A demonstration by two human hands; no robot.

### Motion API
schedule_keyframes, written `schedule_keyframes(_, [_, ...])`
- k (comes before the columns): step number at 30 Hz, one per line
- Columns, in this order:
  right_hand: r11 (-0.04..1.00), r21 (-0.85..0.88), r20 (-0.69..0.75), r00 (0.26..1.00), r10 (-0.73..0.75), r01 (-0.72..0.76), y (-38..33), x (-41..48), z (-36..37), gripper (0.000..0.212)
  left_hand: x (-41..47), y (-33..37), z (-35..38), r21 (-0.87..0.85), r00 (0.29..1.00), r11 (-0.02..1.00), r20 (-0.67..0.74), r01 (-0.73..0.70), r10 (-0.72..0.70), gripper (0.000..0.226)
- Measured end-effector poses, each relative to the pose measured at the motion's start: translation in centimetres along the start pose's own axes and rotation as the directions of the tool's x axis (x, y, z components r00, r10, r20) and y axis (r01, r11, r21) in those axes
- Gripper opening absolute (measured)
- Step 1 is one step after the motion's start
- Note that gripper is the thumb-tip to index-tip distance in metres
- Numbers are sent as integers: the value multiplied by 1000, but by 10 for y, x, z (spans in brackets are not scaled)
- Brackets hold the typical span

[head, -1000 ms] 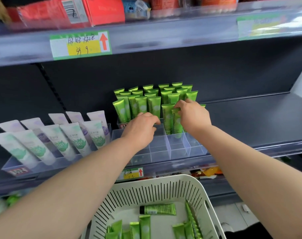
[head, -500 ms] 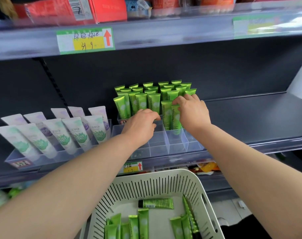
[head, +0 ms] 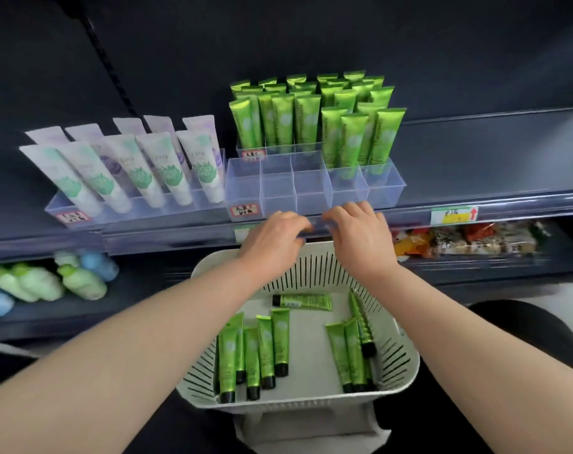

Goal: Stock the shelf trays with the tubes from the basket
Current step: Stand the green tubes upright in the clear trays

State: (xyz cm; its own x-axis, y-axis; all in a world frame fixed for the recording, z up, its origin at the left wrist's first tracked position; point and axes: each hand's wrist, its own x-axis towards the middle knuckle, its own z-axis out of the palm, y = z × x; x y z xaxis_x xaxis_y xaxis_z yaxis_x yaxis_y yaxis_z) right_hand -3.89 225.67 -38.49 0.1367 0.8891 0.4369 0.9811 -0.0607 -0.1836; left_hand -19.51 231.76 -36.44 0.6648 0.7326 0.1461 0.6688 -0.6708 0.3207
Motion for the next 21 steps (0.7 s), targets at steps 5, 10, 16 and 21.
schedule_keyframes(5, [999,25,293,956,36,-45,-10,-43,41,35,-34,-33,43,-13,974,981,130,191,-188,28])
schedule_keyframes(10, [998,14,524,851,38,-53,-16,-71,80,39,-60,-69,79,-24,896,926,266,376,-356,28])
schedule_keyframes(16, [998,21,753,657,22,-58,-32,-81,127,38,-77,-98,113,-26,820,865,335,500,-464,38])
schedule_keyframes(21, [995,57,887,455,-86,77,-60,-94,160,66,-84,-107,130,-45,796,843,359,537,-488,32])
